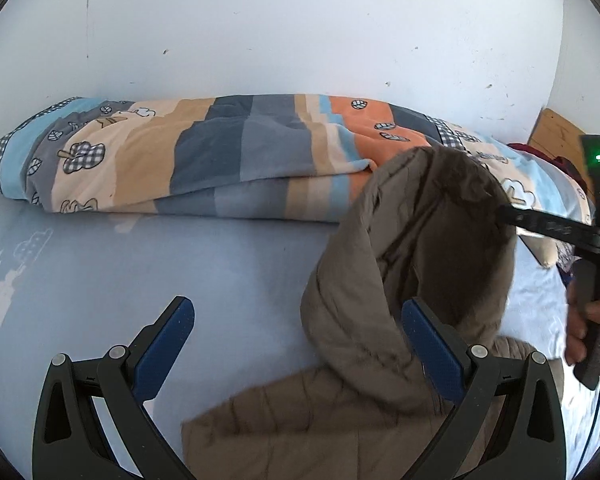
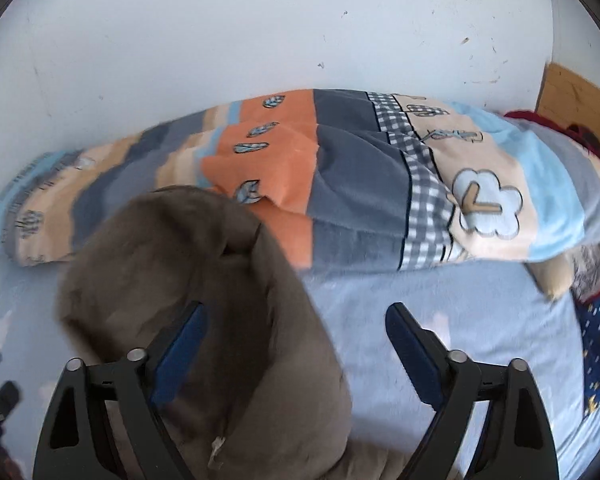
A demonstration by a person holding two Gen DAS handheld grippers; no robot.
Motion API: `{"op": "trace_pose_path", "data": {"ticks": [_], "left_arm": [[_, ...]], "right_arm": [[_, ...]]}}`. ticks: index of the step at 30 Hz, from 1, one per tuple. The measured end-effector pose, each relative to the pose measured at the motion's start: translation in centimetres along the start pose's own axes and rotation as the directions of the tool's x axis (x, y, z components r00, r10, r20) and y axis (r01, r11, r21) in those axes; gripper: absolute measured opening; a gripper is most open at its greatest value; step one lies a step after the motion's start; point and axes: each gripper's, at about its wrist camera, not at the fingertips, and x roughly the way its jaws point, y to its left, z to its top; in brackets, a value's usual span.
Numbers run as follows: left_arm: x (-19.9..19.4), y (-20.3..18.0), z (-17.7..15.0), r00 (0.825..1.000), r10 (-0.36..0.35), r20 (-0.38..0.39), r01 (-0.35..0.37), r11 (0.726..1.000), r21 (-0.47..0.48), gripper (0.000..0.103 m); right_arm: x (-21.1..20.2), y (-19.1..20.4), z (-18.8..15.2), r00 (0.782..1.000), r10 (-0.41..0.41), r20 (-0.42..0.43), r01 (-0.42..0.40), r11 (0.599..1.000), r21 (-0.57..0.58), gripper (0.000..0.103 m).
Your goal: Fold large clothes
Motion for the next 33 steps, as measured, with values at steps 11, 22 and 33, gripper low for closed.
{"op": "trace_pose_path", "data": {"ticks": [11, 22, 33], "left_arm": [[1.2, -1.9, 1.1, 0.997, -0.025, 0.067, 0.022, 0.998, 0.05, 0.103], [-5.1, -6.3, -1.8, 0.989, -0.115, 0.09, 0.104, 0.988, 0.117, 0.022], [-12.9, -4.0, -16.7, 0.986, -0.148, -0.081, 0.146, 0.989, -0.029, 0.02]], "right_arm": [[-7.8, -1.1, -4.1, 0.988, 0.136, 0.08, -0.13, 0.989, -0.068, 0.008], [-18.5, -3.0, -12.3, 0.969, 0.222, 0.105, -0.211, 0.972, -0.105, 0.008], [-19.5, -2.8, -25.6, 0.985, 0.171, -0.037, -0.173, 0.981, -0.083, 0.009]]}}
